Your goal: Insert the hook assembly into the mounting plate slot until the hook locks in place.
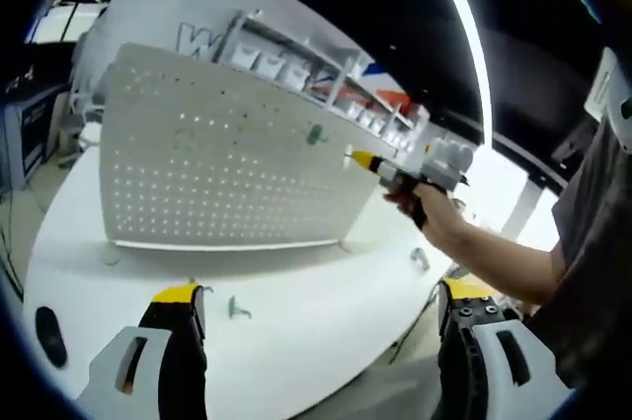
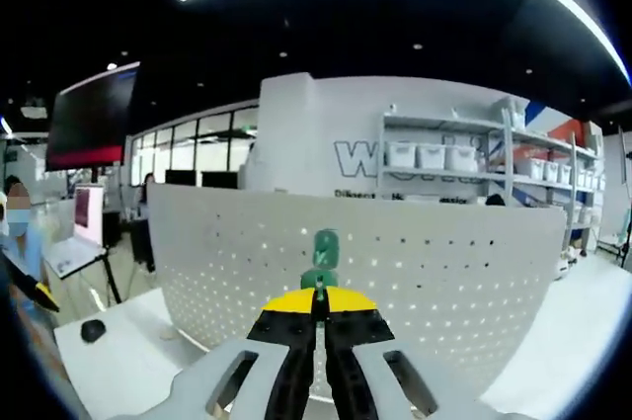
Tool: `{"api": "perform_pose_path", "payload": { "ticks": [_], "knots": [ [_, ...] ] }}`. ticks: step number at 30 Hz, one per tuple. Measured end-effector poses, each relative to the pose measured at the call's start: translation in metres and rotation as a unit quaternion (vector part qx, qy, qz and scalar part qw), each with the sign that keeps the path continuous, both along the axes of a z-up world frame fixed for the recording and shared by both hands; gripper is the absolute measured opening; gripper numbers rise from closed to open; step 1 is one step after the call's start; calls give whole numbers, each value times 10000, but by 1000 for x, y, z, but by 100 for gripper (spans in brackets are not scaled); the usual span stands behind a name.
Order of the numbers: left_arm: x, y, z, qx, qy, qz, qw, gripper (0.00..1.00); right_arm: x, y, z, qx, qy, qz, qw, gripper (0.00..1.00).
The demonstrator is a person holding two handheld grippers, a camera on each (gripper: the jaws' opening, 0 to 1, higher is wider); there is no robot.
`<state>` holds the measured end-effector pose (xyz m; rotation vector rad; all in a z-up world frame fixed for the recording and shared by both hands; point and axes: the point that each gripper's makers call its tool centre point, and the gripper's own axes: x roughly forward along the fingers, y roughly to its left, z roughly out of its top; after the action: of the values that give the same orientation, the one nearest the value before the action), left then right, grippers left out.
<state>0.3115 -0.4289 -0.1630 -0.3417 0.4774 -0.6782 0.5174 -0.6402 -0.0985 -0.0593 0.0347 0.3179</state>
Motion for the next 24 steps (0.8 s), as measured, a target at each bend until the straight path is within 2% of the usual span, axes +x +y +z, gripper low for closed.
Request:
{"api": "perform_pose_path", "payload": {
  "ticks": [9,18,24],
  "knots": [
    [4,2,-2,18,44,51,10000,100,30,-12,13,122,-178,-219,9995,0],
    [9,7,-4,36,90,104,9999,100,46,-19,16,144,-275,-350,9989,0],
    [11,8,-6,39,108,108,9999,100,52,-21,11,153,-369,-460,9981,0]
  ]
}}
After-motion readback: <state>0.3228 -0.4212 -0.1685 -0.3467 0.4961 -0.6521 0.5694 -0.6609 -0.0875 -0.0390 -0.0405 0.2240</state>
